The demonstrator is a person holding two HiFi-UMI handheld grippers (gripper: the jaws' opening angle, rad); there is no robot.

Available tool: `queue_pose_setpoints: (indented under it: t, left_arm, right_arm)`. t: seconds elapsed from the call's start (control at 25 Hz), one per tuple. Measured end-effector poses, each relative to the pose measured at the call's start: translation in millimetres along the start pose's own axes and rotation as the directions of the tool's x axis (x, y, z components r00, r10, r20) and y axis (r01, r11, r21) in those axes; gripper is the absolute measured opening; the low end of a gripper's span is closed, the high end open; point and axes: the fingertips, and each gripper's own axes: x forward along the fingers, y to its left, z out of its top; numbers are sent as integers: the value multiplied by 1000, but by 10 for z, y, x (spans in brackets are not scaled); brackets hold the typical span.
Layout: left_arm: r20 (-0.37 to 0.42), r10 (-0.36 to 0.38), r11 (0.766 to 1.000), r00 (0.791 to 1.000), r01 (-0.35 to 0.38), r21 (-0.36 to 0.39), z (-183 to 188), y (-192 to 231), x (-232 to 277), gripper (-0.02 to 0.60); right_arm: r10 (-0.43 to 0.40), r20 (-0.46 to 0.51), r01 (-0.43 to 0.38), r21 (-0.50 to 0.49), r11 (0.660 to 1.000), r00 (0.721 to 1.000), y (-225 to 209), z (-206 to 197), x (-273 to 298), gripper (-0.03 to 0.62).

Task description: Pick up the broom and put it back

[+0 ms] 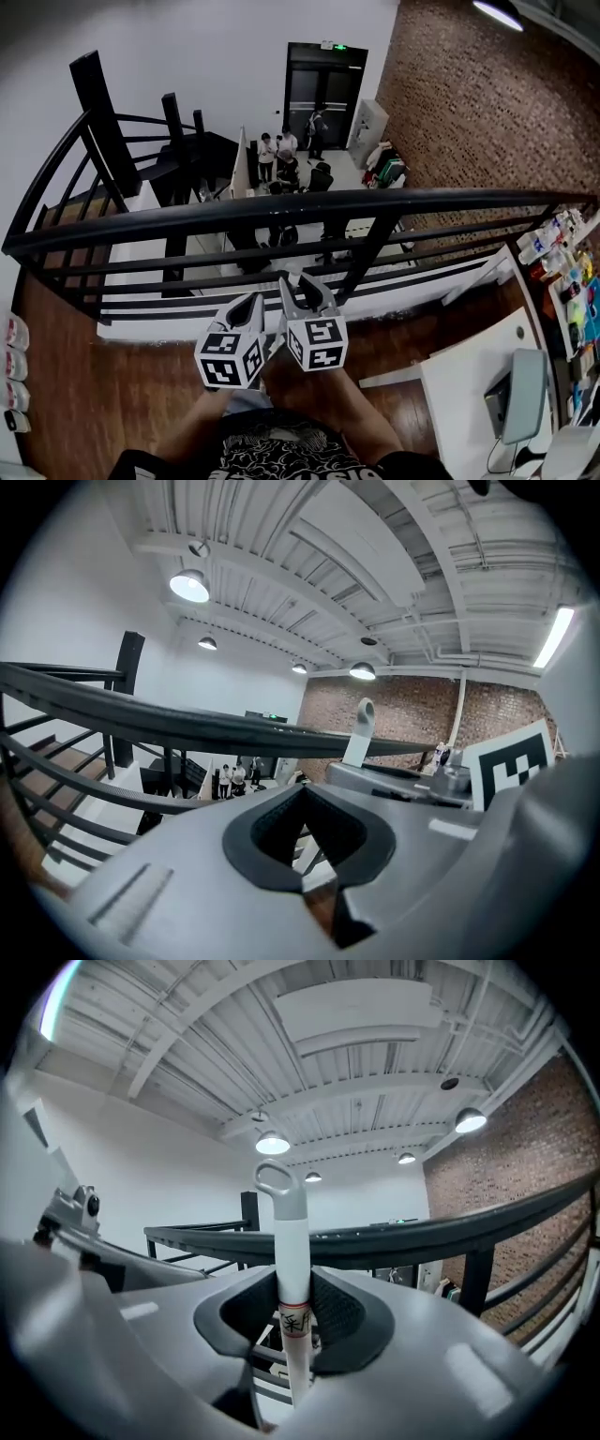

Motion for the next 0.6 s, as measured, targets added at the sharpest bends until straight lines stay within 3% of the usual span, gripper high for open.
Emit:
queue_pose_setpoints:
  t: [0.4, 0.6]
  left_arm:
    - [107, 28, 999, 994, -30, 11, 26, -456, -574, 4]
    - [103, 32, 999, 994, -34, 15, -65, -577, -847, 5]
  right_arm:
    - [39, 100, -36, -36, 999, 994, 251, 429, -845, 101]
    - [35, 92, -32, -36, 999, 995, 356, 393, -1079, 101]
